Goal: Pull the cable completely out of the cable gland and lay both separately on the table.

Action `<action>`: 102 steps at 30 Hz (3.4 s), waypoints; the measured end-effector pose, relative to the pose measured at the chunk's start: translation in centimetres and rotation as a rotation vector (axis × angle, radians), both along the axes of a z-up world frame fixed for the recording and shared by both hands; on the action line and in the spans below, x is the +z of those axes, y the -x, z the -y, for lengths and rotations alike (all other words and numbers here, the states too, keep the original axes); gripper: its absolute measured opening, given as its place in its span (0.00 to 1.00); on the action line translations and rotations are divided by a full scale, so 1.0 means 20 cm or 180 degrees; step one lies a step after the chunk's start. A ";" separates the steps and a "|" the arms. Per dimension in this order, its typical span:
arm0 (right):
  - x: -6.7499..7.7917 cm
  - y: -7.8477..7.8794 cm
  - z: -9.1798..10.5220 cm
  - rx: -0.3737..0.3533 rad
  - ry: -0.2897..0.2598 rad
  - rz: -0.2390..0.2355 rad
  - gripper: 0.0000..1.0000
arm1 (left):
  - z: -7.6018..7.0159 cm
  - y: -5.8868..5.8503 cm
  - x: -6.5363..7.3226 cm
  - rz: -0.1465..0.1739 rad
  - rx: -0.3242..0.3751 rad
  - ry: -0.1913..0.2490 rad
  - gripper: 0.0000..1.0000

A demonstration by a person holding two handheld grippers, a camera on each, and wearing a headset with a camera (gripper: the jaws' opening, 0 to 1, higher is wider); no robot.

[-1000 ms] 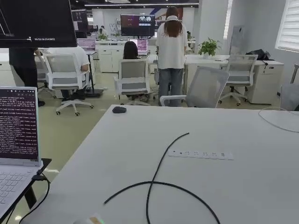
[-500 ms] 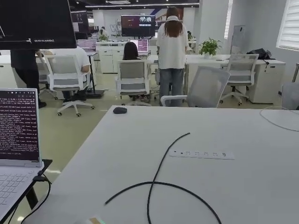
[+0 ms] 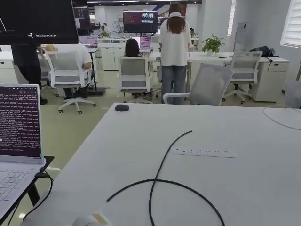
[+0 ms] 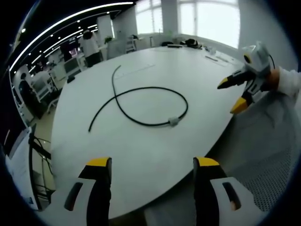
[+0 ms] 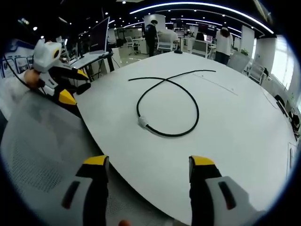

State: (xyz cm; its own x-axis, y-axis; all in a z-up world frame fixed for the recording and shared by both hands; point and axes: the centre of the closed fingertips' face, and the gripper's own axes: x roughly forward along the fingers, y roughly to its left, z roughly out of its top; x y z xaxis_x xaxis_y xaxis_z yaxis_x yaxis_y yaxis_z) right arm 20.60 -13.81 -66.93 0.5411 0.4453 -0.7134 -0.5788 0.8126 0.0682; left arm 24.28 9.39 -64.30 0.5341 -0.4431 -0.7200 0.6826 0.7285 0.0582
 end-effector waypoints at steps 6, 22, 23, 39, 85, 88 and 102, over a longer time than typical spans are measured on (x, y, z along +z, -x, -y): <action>0.00 0.00 0.01 -0.0025 -0.0030 -0.0036 0.74 | -0.01 -0.02 0.01 -0.0010 0.0066 0.0087 0.71; 0.02 -0.11 0.02 -0.0101 -0.0153 -0.0106 0.75 | -0.01 -0.02 0.01 -0.0016 0.0047 0.0106 0.69; 0.03 -0.13 0.02 -0.0095 -0.0154 -0.0087 0.74 | 0.00 -0.02 0.01 -0.0009 0.0036 0.0100 0.69; -0.01 -0.30 -0.09 0.0404 -0.0011 -0.0122 0.70 | -0.01 -0.03 0.02 0.0011 0.0055 0.0104 0.68; -0.43 -0.48 -0.44 0.1339 0.0031 -0.0151 0.23 | -0.03 -0.05 0.01 0.0117 -0.0027 -0.0093 0.60; -0.45 -0.49 -0.44 0.1357 0.0070 -0.0120 0.15 | -0.04 -0.05 0.00 0.0103 -0.0026 -0.0103 0.60; -0.39 -0.48 -0.43 0.1549 0.0173 0.0161 0.11 | -0.02 -0.05 0.00 0.0108 -0.0093 -0.0119 0.59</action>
State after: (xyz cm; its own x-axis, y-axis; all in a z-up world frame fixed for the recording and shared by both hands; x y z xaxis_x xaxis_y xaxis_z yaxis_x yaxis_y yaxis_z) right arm 30.21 -5.25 -74.64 0.3143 0.6178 -0.7208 -0.8936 0.4488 -0.0050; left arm 25.37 9.84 -64.27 0.5459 -0.4318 -0.7180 0.7007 0.7051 0.1086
